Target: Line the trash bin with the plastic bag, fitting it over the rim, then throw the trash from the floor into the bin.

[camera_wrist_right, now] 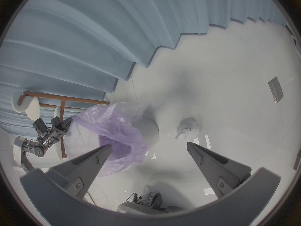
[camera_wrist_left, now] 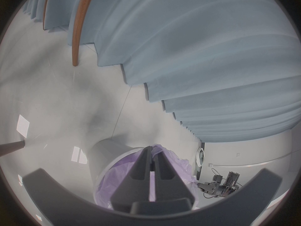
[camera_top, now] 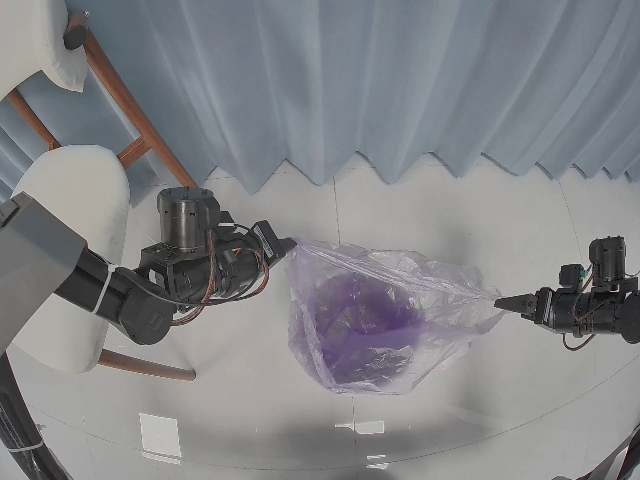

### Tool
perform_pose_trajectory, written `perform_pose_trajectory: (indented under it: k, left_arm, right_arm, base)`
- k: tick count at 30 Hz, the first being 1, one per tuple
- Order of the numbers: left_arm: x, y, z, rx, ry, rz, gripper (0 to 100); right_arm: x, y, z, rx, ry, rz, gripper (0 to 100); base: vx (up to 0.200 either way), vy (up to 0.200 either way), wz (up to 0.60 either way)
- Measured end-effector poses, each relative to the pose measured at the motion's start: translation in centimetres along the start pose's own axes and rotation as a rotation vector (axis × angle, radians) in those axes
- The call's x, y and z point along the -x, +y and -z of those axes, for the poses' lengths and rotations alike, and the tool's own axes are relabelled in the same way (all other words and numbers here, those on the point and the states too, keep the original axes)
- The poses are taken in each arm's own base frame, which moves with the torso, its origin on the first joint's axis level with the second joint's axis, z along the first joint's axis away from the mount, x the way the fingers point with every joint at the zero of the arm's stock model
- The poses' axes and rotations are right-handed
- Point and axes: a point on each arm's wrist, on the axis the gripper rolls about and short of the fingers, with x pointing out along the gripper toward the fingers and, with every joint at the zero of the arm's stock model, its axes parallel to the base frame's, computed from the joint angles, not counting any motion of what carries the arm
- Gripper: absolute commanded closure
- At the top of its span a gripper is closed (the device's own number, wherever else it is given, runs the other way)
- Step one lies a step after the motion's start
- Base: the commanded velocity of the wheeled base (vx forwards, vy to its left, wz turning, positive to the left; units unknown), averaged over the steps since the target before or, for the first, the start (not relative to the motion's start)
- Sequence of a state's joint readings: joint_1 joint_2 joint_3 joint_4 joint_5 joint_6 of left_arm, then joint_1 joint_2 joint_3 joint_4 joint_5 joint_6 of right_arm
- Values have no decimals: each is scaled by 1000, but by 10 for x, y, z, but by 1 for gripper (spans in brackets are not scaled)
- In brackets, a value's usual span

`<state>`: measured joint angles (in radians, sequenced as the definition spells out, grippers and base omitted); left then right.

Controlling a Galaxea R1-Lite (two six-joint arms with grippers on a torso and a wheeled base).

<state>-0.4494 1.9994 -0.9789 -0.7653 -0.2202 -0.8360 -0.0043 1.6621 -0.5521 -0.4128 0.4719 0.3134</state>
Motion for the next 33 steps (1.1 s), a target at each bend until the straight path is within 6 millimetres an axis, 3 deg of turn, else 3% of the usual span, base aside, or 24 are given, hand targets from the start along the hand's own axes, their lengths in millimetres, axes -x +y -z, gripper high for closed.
perform_pose_trajectory:
  k: [11, 17, 22, 31, 32, 33]
  left_arm:
    - [1, -1, 0, -2, -4, 1, 100]
    - [1, -1, 0, -2, -5, 0, 100]
    - [1, -1, -1, -3, -6, -1, 100]
    - [1, -2, 1, -7, -3, -1, 100]
    - [1, -2, 1, -6, -3, -2, 100]
    - [1, -2, 1, -7, -3, -2, 100]
  right_arm:
    - [17, 55, 29, -74, 129, -114, 0]
    - [16, 78, 42, -86, 156, -121, 0]
    - [5, 97, 50, -102, 178, -104, 0]
    - [-30, 115, 41, -86, 173, -82, 0]
    - [-36, 116, 39, -84, 162, -72, 100]
    - [-40, 116, 38, -82, 152, -64, 100]
  base:
    - [0, 0, 0]
    - [0, 0, 0]
    - [0, 0, 0]
    - [0, 0, 0]
    - [0, 0, 0]
    - [0, 0, 0]
